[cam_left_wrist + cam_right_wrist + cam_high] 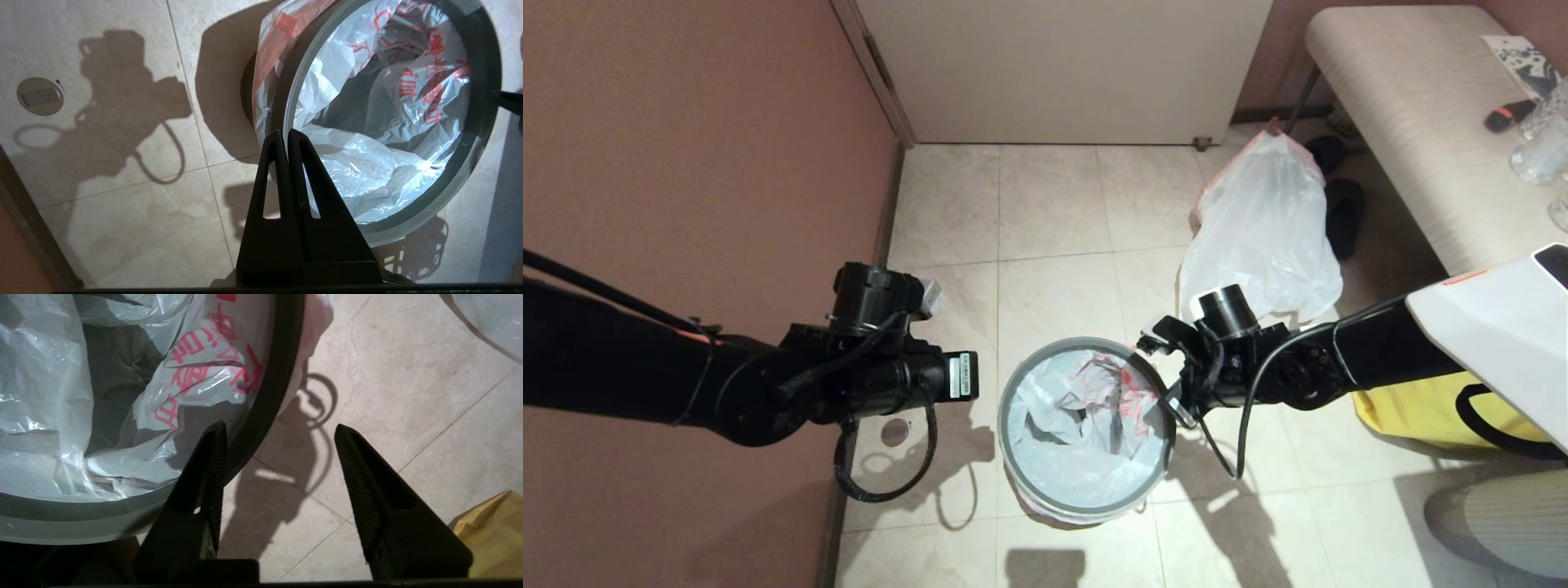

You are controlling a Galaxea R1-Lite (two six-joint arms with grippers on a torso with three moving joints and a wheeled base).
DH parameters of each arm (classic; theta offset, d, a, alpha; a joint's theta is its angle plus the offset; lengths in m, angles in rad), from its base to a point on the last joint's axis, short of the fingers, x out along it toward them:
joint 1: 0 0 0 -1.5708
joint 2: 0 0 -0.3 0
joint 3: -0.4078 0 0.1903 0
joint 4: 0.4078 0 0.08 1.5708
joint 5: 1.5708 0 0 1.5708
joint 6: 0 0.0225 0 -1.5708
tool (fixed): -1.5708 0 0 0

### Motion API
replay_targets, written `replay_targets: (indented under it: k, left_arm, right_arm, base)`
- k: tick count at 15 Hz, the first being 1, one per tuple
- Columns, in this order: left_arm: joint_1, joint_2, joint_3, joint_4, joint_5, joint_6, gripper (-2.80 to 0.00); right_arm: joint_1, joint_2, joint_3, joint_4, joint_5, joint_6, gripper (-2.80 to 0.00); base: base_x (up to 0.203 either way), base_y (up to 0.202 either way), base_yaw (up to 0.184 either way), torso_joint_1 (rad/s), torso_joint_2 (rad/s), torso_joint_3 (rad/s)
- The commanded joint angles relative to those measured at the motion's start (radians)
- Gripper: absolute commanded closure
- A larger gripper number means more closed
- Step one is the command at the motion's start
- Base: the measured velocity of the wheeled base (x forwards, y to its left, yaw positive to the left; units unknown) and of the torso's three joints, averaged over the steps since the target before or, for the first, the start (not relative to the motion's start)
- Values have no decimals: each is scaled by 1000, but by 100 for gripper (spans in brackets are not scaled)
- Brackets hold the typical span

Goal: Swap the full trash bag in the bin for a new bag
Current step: Place the trash can ring on the trash can

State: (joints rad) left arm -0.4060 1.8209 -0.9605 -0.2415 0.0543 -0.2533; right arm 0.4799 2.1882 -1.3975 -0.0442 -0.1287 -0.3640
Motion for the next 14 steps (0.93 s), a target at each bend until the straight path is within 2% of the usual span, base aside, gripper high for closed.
replay_targets:
  k: [1,7,9,14]
  left_arm:
    - [3,47,-6,-1,1,-5,0]
    - [13,72,-15,-5,-4,-12,0]
    - [10,78,-17,1,-3,-46,0]
    - [3,113,-17,1,-4,-78,0]
  right_arm:
    - [15,14,6,-2,-2,-3,0]
    - [25,62,2,-8,-5,-3,0]
    - [29,64,3,-8,-5,-3,0]
    - [31,73,3,-8,-5,-4,0]
  base:
    - [0,0,0,0,0,0]
    - [0,0,0,0,0,0]
    - [0,0,0,0,0,0]
    - [0,0,0,0,0,0]
